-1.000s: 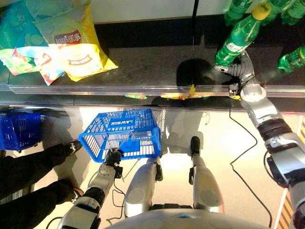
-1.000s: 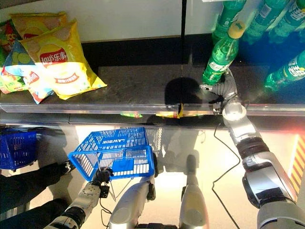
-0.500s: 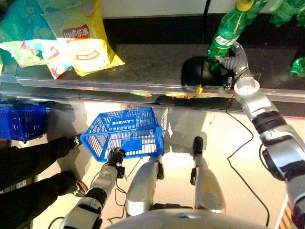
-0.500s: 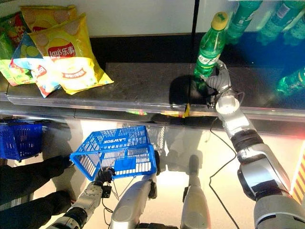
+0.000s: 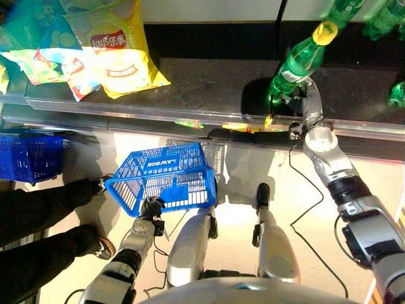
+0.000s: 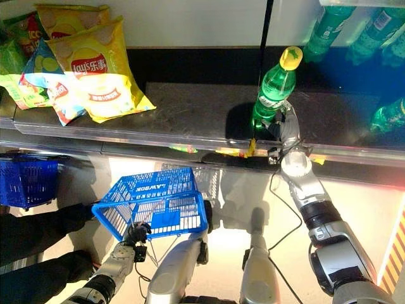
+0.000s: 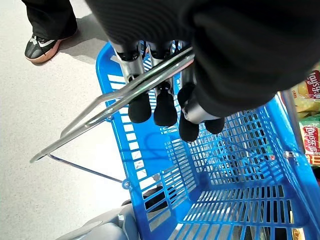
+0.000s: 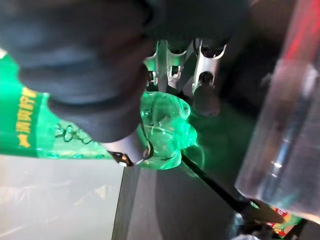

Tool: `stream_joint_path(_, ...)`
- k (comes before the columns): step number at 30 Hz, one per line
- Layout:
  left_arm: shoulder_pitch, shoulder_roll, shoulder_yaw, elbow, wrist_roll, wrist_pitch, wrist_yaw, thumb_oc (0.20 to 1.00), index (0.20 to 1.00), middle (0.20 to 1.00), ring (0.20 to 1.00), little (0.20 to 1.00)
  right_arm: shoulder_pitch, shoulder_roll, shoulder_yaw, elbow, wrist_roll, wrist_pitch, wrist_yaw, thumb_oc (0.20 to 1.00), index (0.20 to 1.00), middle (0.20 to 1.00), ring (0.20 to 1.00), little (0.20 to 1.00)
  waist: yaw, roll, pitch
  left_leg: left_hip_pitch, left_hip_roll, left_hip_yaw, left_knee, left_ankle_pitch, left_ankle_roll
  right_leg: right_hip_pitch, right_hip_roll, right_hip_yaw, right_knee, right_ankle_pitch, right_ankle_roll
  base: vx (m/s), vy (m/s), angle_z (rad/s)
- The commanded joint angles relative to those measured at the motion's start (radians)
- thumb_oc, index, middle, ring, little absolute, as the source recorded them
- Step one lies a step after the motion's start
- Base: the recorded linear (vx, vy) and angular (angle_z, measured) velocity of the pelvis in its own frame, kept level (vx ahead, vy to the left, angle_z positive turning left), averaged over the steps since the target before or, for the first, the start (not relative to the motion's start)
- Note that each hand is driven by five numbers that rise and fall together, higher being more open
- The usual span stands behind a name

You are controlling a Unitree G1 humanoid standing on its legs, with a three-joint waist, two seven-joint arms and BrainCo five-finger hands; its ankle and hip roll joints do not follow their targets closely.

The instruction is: Pick up the snacks into the basket

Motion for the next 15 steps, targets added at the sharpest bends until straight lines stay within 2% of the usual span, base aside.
stream_joint_path(1,0.071,0.046,-0.009,0.065,0.035,0.036,0.053,0.200,0.200,0.200,0.200,0.200,0.115,0.047,0.021,-0.016,0.040,0.025,0.041,0.200,0.200,0.200,0.200,0.200,0.011,-0.045,-0.020,-0.032,-0.014,0.006,0.001,-0.018,-0.090,-0.077,-0.098,0.033,0.016,0.052,0.097,0.00,0.000,0.00)
stream_joint_path(4,0.070,0.045,-0.003,0.071,0.031,0.036,0.053,0.200,0.200,0.200,0.200,0.200,0.123,0.046,0.016,-0.023,0.043,0.022,0.039,0.200,0.200,0.200,0.200,0.200,0.009,-0.046,-0.024,-0.031,-0.013,0.007,0.001,-0.019,-0.091,-0.078,-0.098,0.033,0.016,0.051,0.097,0.00,0.000,0.00)
stream_joint_path(15,0.051,0.055,0.041,0.059,0.048,0.035,0.059,0.200,0.200,0.200,0.200,0.200,0.250,-0.078,-0.174,-0.414,0.069,-0.063,0.063,0.200,0.200,0.200,0.200,0.200,-0.026,-0.075,-0.034,-0.024,-0.008,0.013,0.001,-0.025,-0.091,-0.079,-0.094,0.039,0.018,0.051,0.099,0.00,-0.001,0.00)
